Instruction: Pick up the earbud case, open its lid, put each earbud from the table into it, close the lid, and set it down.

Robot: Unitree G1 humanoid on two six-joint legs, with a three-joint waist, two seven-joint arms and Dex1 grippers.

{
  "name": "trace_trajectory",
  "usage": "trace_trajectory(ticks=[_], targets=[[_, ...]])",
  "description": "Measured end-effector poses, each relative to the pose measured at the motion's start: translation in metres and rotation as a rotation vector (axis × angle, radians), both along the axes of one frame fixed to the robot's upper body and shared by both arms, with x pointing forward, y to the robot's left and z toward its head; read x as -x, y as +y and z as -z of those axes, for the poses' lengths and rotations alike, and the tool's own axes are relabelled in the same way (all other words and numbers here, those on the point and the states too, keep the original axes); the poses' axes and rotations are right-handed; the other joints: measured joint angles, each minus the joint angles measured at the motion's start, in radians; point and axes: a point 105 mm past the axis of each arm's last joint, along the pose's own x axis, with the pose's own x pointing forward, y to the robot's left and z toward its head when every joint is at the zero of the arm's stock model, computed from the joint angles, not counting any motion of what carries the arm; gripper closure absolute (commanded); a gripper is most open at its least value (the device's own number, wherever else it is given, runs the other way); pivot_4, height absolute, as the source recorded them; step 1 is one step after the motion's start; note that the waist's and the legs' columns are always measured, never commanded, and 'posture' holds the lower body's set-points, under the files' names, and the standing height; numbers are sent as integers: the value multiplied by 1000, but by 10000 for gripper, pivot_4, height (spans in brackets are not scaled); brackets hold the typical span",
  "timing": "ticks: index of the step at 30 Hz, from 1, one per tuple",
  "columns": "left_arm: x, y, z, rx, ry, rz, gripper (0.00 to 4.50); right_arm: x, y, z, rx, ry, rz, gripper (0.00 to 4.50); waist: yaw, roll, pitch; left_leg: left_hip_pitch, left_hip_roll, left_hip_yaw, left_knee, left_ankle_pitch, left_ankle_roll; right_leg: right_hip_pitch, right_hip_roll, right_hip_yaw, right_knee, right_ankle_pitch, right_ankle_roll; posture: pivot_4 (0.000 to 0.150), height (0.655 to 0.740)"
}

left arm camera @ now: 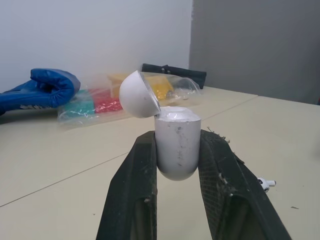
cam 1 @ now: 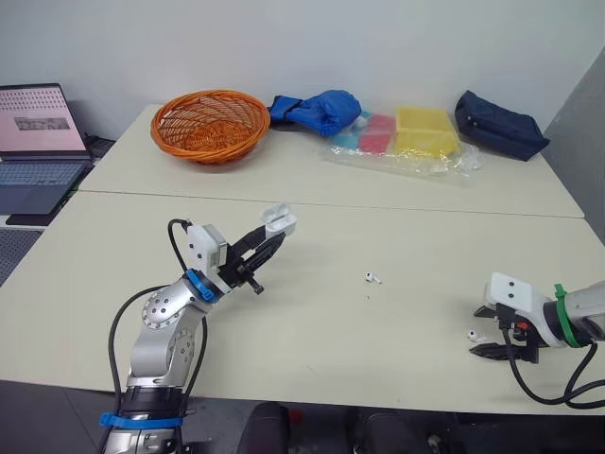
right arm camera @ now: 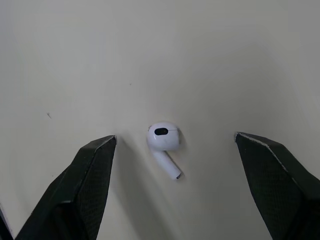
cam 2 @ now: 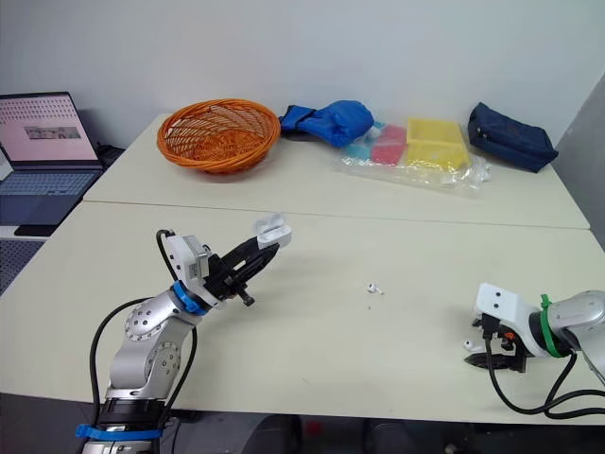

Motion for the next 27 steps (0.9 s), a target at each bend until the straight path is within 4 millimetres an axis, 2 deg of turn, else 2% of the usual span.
trace_trajectory(ticks=[1,4,9,13,19,27], targets=[[0,0,0,-1,0,0,37326,0,1,0,0,-4,-4,5471,0,0,0,0,0,0,0,0,0,0,0,0,0,0,0,1500,7400],[0,0,0,-4,0,-1,37326,-2,1,1,17,-23,-20,11117,-2,0,0,0,0,0,0,0,0,0,0,0,0,0,-1,1500,7400],[0,1,0,-8,0,-2,37326,-2,5,1,14,-37,-26,29106,-1,0,0,0,0,0,0,0,0,0,0,0,0,0,-1,1500,7400],[0,1,0,-8,0,-3,37326,-1,10,2,5,-36,-44,41056,-1,0,0,0,0,-1,-1,0,0,0,1,-1,0,0,-1,1500,7400],[0,1,0,-10,-1,-2,37326,4,7,4,1,-18,-42,41033,-1,0,0,0,0,0,-1,0,0,0,0,-1,0,0,-1,1500,7400],[3,2,6,-11,19,-4,37326,17,-39,4,101,32,-47,41033,10,0,0,0,-1,1,0,0,0,1,-2,0,-3,-2,-3,1500,7400]])
